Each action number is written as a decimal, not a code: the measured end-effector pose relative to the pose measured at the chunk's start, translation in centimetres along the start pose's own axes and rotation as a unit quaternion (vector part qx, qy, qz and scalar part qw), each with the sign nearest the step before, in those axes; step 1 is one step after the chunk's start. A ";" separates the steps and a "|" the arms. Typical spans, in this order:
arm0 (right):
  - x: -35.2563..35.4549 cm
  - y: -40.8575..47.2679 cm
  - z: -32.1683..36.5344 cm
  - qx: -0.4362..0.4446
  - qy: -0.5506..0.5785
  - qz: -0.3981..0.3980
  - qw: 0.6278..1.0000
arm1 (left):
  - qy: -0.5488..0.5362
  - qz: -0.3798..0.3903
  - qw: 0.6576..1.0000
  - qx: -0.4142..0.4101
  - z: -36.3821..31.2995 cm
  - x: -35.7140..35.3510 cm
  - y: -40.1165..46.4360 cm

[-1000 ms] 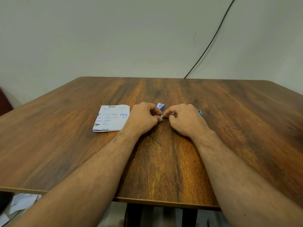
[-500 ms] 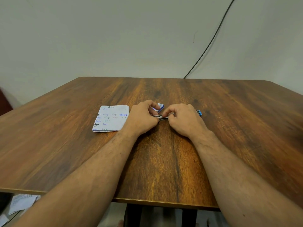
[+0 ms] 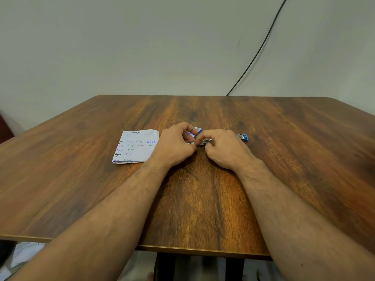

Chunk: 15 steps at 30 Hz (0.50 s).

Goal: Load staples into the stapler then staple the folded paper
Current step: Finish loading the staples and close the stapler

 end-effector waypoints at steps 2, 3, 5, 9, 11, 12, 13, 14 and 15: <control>0.0 0.0 0.0 0.000 0.001 0.004 1.000 | 0.000 0.005 1.000 0.001 -0.1 0.0 0.0; 0.0 0.0 0.0 0.001 0.003 0.005 1.000 | 0.000 0.007 1.000 0.001 -0.1 0.1 0.0; 0.0 0.0 0.0 0.001 0.009 0.006 1.000 | 0.002 0.009 1.000 0.002 -0.1 0.1 -0.1; 0.6 0.0 0.0 -0.009 0.045 -0.045 0.998 | 0.000 0.005 1.000 0.015 -0.1 0.0 0.0; 1.1 -0.1 -0.4 -0.030 0.054 -0.091 0.994 | -0.004 0.010 1.000 0.025 0.1 -0.2 0.0; 1.3 -0.1 -0.7 -0.044 0.054 -0.108 0.992 | -0.002 0.010 1.000 0.028 0.2 -0.2 0.1; 1.5 -0.2 -1.1 -0.059 0.056 -0.118 0.990 | 0.005 0.010 1.000 0.028 0.2 -0.2 0.1; 1.6 -0.2 -1.4 -0.071 0.059 -0.119 0.989 | 0.012 0.008 1.000 0.028 0.1 -0.1 0.0; 1.6 -0.1 -1.7 -0.078 0.063 -0.115 0.988 | 0.017 0.006 0.999 0.029 0.1 -0.1 0.0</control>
Point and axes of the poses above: each hand's wrist, its own y-axis towards the middle knuckle, its own x-axis out of the back of the hand, z = x × y, the point moved 6 cm from there along y, towards the middle knuckle, and after that the axes turned 6 degrees about x, right-handed, at the moved point
